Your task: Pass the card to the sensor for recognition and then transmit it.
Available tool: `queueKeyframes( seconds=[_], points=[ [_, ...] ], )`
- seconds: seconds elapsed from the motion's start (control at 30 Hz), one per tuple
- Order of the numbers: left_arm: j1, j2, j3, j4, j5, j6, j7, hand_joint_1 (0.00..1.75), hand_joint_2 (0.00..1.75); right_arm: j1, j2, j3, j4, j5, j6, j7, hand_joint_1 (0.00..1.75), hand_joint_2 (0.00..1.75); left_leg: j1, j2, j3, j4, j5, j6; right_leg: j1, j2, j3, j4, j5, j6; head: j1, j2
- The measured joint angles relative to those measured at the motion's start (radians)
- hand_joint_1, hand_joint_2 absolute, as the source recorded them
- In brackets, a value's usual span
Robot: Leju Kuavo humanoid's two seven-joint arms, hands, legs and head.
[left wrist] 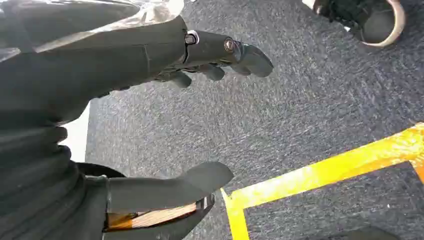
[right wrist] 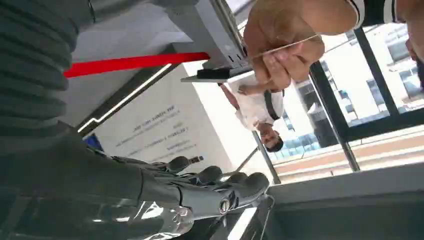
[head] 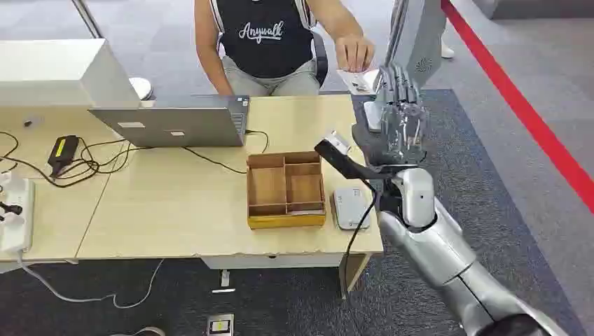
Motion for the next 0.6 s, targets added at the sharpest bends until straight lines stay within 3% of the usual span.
queueKeyframes(
  seconds=[0.27,0.6],
  points=[
    [-0.006,0.002,-0.008,0.0,-0.003,-0.011,0.0,0.0,1.75,-0.152,0.03,0.114,0.178,-0.075,0.068,-0.012,0.0,1.75,0.0,-0.001,-0.003,0.0,0.001,0.0,0.0,0.0,-0.003,0.001,0.001,-0.001,0.0,0.0],
    [-0.008,0.003,-0.008,0.0,-0.002,-0.011,-0.011,0.0,1.75,-0.267,0.104,0.195,0.377,-0.145,0.051,-0.057,0.0,1.75,0.0,-0.001,-0.003,0.0,0.001,0.0,0.0,-0.001,-0.004,0.001,0.001,0.0,0.0,0.0]
  ],
)
